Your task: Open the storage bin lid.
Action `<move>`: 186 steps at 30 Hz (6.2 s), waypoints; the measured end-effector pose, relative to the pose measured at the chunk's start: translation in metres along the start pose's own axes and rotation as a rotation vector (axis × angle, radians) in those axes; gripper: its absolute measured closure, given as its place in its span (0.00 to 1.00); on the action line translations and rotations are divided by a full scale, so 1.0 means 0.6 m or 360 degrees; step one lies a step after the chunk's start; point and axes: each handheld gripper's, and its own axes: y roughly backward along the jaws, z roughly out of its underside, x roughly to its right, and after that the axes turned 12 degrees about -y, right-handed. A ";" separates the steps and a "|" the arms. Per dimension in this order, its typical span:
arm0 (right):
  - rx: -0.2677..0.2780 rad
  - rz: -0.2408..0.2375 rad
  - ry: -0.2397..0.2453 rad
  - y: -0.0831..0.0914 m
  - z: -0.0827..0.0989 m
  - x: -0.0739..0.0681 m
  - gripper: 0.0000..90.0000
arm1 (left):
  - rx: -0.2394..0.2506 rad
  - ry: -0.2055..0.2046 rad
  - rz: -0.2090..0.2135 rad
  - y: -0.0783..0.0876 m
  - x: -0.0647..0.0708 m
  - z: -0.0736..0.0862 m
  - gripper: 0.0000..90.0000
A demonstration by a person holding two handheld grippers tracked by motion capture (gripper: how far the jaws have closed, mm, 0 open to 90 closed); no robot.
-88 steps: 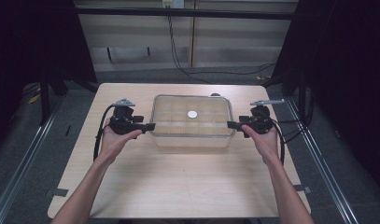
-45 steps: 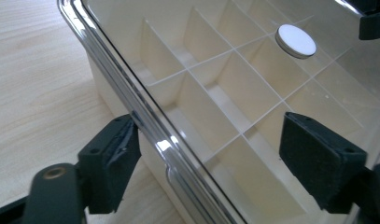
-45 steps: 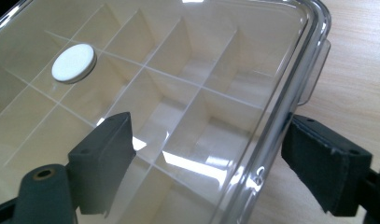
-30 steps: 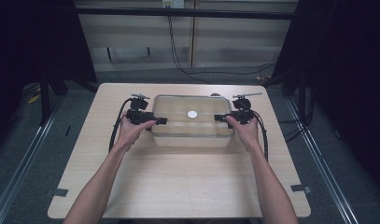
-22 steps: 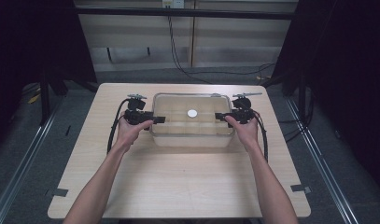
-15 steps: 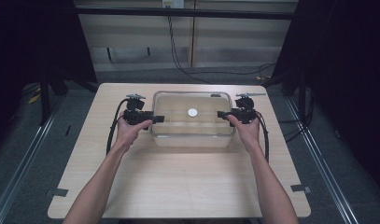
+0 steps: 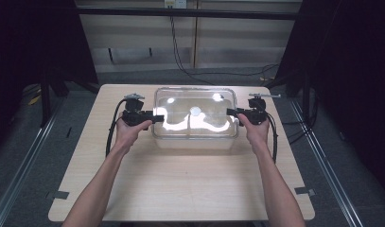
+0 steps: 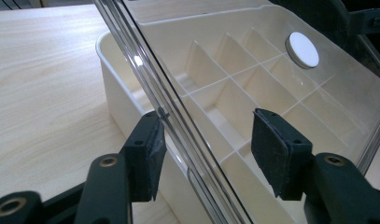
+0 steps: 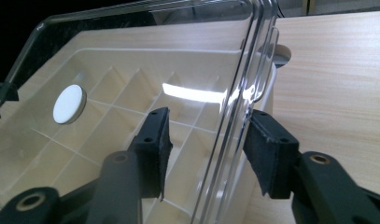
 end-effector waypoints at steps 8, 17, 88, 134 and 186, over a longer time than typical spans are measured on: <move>0.0052 -0.0058 -0.0062 0.017 -0.005 0.000 0.68 | 0.0034 0.0017 -0.0018 0.012 0.004 -0.006 0.57; 0.0095 -0.0091 -0.0060 0.034 -0.009 -0.007 0.73 | 0.0070 -0.0020 -0.0030 0.030 0.008 -0.011 0.63; 0.0236 -0.0253 0.0034 0.128 -0.001 -0.058 0.81 | 0.0241 -0.0140 -0.0054 0.117 0.053 -0.016 0.82; 0.0183 -0.0345 0.0077 0.161 0.067 -0.066 0.82 | 0.0188 -0.0186 -0.0015 0.146 0.098 0.053 0.83; 0.0004 -0.0361 0.0070 0.192 0.172 -0.061 0.82 | 0.0059 -0.0221 0.0069 0.179 0.152 0.123 0.84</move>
